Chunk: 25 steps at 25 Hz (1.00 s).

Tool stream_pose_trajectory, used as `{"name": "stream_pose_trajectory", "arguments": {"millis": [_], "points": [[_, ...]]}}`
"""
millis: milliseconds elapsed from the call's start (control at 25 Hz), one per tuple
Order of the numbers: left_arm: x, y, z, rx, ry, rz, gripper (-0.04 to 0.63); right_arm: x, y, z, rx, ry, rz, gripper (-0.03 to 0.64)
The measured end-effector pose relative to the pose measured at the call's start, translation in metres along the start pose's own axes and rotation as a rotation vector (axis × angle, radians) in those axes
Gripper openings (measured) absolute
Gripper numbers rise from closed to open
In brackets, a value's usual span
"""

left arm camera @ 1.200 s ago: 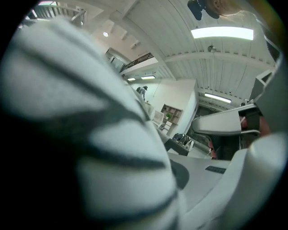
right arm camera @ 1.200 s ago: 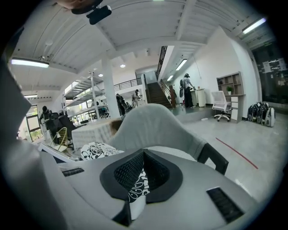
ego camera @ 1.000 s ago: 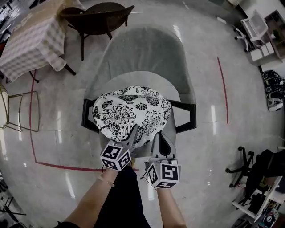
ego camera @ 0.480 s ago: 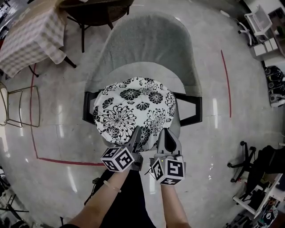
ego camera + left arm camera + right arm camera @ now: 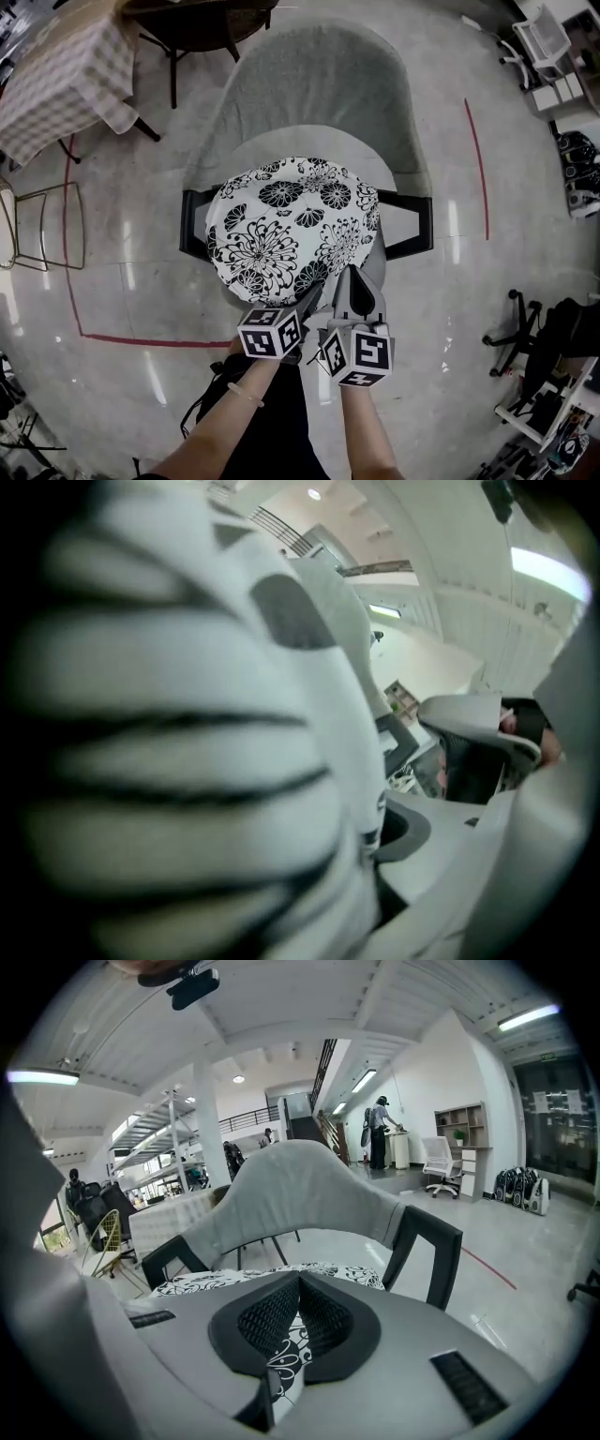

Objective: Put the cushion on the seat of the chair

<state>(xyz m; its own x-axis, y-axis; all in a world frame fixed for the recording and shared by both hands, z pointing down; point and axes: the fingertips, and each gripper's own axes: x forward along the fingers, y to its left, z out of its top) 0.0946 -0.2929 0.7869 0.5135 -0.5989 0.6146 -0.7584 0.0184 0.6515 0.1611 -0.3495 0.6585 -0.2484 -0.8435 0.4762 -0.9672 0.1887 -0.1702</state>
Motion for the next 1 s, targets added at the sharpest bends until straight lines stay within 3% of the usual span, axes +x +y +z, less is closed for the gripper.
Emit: {"name": "stream_pose_trajectory", "arguments": {"millis": [80,200,320,560,800,1000], "points": [[-0.001,0.007,-0.018,0.077,0.060,0.020,0.405,-0.003,0.002,-0.008,0.006,0.005,-0.007,0.014],[-0.005,0.009,-0.046,0.106,0.147,0.009,0.457,-0.009,0.004,-0.018,0.009,0.007,-0.014,0.014],[-0.009,0.008,-0.070,0.137,0.216,-0.013,0.466,-0.014,0.006,-0.026,0.016,0.003,-0.028,0.014],[-0.027,0.006,-0.109,0.312,0.336,-0.066,0.466,-0.028,0.013,-0.036,0.024,-0.012,-0.052,0.014],[-0.059,0.013,-0.126,0.350,0.353,-0.079,0.468,-0.047,0.023,-0.040,0.027,-0.020,-0.075,0.014],[-0.080,0.008,-0.097,0.396,0.277,-0.063,0.453,-0.068,0.027,-0.030,0.026,-0.032,-0.094,0.014]]}}
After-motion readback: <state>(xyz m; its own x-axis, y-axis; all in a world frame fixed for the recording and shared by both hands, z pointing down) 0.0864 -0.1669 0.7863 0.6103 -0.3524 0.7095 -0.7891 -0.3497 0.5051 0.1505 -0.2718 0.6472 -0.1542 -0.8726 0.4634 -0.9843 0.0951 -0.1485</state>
